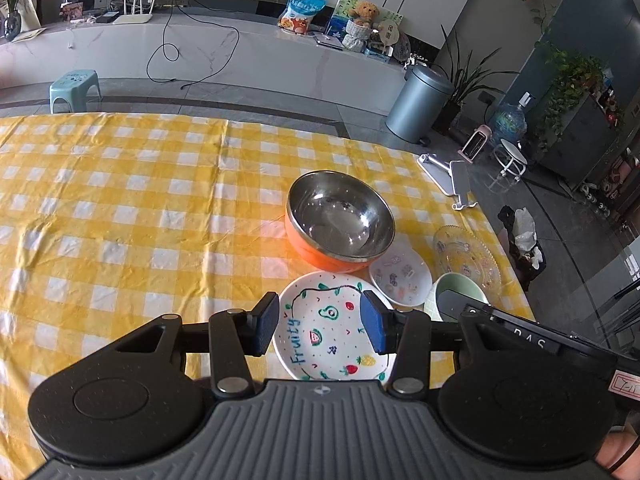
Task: Organize plates and bowls
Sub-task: 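Lower the blue bowl into the orange bowl with the left tool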
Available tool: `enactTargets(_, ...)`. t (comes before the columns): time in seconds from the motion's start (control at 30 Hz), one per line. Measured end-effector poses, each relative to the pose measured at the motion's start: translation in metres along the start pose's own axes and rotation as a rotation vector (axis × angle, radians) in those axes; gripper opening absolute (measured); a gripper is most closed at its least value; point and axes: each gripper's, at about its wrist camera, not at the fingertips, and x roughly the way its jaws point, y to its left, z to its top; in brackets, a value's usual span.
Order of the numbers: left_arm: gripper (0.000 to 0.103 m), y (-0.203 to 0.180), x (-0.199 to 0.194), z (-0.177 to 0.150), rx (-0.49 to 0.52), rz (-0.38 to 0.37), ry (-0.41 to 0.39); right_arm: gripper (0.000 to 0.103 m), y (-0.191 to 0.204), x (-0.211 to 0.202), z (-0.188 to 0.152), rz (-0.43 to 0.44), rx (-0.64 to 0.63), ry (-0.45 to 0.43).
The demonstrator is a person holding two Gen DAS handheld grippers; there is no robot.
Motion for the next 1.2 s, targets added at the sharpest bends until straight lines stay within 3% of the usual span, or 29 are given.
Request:
enactTargets(0.23,0.05,-0.008,0.048,0.029,-0.005,0.035,0.04,0.044,0.004,0.041,0.026,-0.044,-0.04,0.005)
enactTargets(0.67,0.037,0.006,0.12,0.059,-0.03,0.107,0.083,0.026,0.0,0.115,0.056,-0.077,-0.012,0.076)
enactTargets(0.93,0.02,0.003,0.142,0.057,0.008,0.146,0.12,0.02,0.002,0.136,0.058,-0.096,-0.004,0.098)
enactTargets(1.03,0.014,0.004,0.145,0.055,0.008,0.149,0.125,0.011,0.003,0.138,0.057,-0.093,0.006,0.104)
enactTargets(1.2,0.013,0.002,0.141,0.057,0.014,0.154,0.129,0.008,0.003,0.136,0.057,-0.104,0.012,0.095)
